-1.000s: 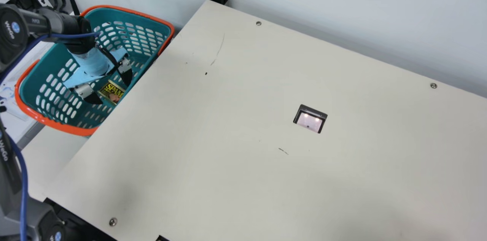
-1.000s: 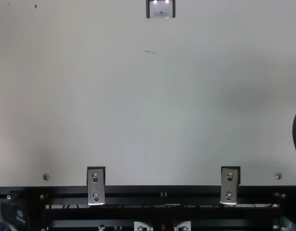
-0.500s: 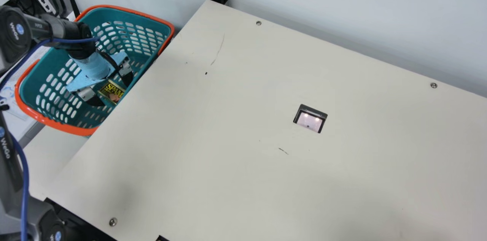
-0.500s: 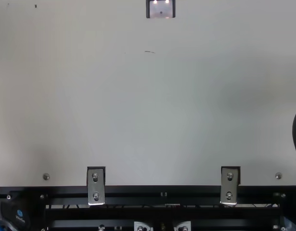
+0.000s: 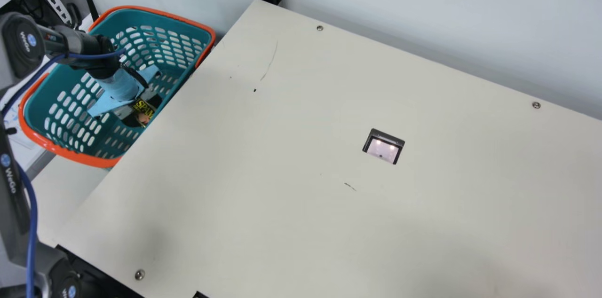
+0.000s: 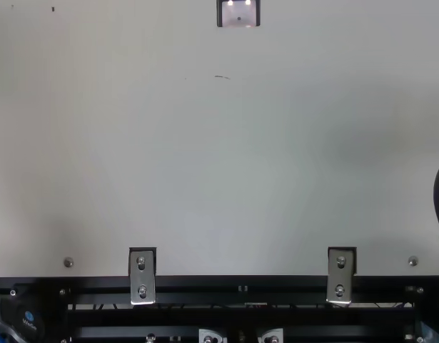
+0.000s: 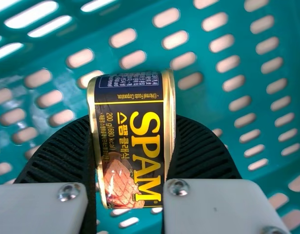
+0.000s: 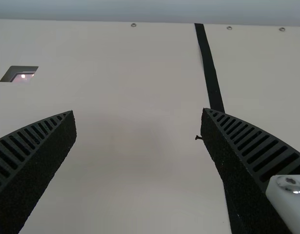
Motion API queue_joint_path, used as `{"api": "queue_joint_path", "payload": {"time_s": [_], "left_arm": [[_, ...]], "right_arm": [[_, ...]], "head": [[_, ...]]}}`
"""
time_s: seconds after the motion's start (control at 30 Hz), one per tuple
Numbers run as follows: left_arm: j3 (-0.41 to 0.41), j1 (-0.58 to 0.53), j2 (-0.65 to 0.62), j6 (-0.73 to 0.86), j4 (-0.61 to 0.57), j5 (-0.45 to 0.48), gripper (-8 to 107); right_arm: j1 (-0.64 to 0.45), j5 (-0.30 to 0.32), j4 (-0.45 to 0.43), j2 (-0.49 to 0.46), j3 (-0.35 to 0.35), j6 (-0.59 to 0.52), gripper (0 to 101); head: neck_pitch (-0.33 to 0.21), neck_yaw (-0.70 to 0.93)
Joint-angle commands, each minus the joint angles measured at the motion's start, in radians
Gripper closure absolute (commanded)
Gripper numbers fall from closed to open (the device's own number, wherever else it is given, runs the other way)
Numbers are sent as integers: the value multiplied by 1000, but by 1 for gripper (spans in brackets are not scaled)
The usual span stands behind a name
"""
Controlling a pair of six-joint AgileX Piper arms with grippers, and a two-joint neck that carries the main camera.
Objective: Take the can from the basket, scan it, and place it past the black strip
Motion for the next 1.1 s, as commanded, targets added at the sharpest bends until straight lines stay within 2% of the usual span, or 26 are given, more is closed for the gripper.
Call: {"api": "queue_joint_path", "payload": {"time_s": [0.0, 0.23, 0.43, 0.63, 0.83, 1.07], "left_arm": [[14, -1, -19, 25, -10, -20, 89], [101, -16, -172, 133, -40, -82, 89], [182, -32, -369, 237, -70, -120, 89], [234, -46, -570, 300, -52, -135, 89], [250, -70, -750, 354, -41, -113, 89], [243, -112, -918, 443, -103, -32, 89]], "right_arm": [[0, 0, 0, 0, 0, 0, 0], [0, 0, 0, 0, 0, 0, 0], [0, 0, 0, 0, 0, 0, 0], [0, 0, 0, 0, 0, 0, 0], [0, 0, 0, 0, 0, 0, 0], [0, 0, 0, 0, 0, 0, 0]], "head": [[-49, 17], [-49, 17], [-49, 17], [-49, 17], [-49, 17], [-49, 17]]}}
